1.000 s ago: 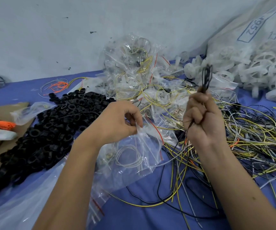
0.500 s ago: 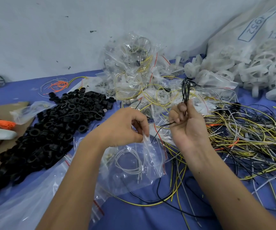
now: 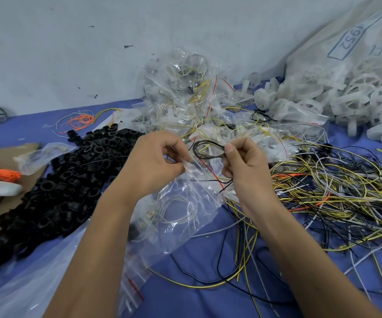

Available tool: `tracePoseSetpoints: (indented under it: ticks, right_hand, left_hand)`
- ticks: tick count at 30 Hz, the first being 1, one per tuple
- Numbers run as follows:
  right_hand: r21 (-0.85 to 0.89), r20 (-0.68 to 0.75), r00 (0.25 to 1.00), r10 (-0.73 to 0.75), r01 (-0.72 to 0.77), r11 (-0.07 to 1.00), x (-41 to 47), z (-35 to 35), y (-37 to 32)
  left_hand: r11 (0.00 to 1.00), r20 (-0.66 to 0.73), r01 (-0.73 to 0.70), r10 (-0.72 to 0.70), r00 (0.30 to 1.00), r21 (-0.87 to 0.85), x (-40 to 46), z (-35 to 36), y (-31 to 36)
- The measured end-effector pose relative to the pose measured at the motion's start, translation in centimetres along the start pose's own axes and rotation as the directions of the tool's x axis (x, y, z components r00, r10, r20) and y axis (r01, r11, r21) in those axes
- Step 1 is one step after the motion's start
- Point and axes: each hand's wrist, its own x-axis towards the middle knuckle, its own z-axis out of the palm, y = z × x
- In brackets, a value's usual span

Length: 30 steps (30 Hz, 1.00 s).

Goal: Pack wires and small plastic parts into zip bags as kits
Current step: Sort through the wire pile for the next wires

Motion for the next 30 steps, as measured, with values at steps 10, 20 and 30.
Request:
tracePoseSetpoints:
  ticks: [10, 20, 30]
  right_hand:
    - [-0.61, 0.155, 0.972, -0.178, 0.236, 0.756, -0.1, -1.2, 0.0]
    - [-0.483, 0.409, 0.911, 0.056, 0.164, 0.86, -0.4, -1.0, -0.7]
    - [-0.571, 0.454, 0.88, 0.137, 0.17, 0.803, -1.1, -0.3, -0.5]
  left_hand:
    - [0.998, -0.106, -0.041, 0.045, 0.993, 0.044, 0.4, -0.4, -1.0]
    - [0.987, 0.124, -0.143, 0.134, 0.983, 0.07, -0.1, 2.0, 0.9]
    - [0.99, 0.188, -0.111, 0.125, 0.974, -0.084, -0.2, 1.7, 1.4]
